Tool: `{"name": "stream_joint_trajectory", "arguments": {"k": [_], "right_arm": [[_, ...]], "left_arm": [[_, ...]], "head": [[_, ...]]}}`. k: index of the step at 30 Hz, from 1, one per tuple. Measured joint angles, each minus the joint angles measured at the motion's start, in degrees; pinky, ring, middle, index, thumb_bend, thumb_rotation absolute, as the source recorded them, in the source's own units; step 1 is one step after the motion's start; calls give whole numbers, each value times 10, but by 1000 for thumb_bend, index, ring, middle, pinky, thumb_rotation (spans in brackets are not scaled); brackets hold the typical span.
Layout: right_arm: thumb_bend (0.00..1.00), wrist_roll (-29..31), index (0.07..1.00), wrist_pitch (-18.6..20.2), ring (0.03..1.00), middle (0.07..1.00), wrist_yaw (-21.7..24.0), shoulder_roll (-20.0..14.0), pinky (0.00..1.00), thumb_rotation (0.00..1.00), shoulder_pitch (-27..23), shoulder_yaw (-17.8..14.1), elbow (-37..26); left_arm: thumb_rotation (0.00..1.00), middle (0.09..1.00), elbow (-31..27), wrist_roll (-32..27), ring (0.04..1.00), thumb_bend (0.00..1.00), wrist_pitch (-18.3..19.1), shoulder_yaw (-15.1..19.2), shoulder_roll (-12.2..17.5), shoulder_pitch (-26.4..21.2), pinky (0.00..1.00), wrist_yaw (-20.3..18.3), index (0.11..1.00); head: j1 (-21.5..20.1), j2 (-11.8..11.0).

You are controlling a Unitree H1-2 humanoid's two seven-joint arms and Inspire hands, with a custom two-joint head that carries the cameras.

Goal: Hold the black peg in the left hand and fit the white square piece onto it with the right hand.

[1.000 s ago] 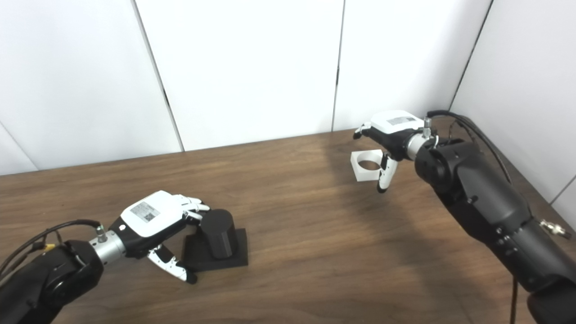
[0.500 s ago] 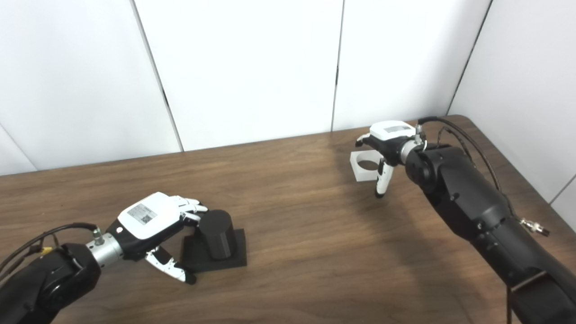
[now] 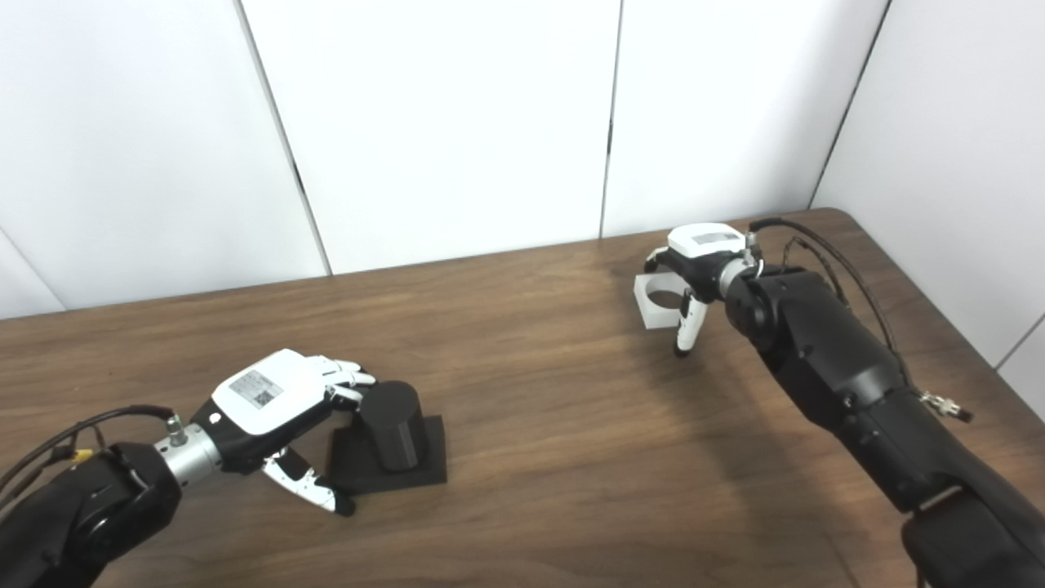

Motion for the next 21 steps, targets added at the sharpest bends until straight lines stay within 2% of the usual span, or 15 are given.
{"name": "stream_joint_trajectory", "arguments": {"k": [9, 15, 21], "right_arm": [[811, 0, 808, -2, 867, 881, -4, 1, 761, 145, -18, 12, 42], [737, 2, 769, -7, 859, 870, -4, 5, 741, 229, -41, 23, 81], [730, 1, 728, -7, 863, 863, -1, 8, 747, 287, -69, 44, 120]], "left_arm": [[72, 825, -1, -1, 852, 523, 0, 1, 2, 2, 798, 0, 491], [73, 828, -4, -1, 854, 523, 0, 2, 3, 3, 790, 0, 491], [72, 830, -12, -1, 855, 523, 2, 2, 10, 7, 791, -3, 491]], "head": [[1, 1], [2, 4], [3, 9]]}}
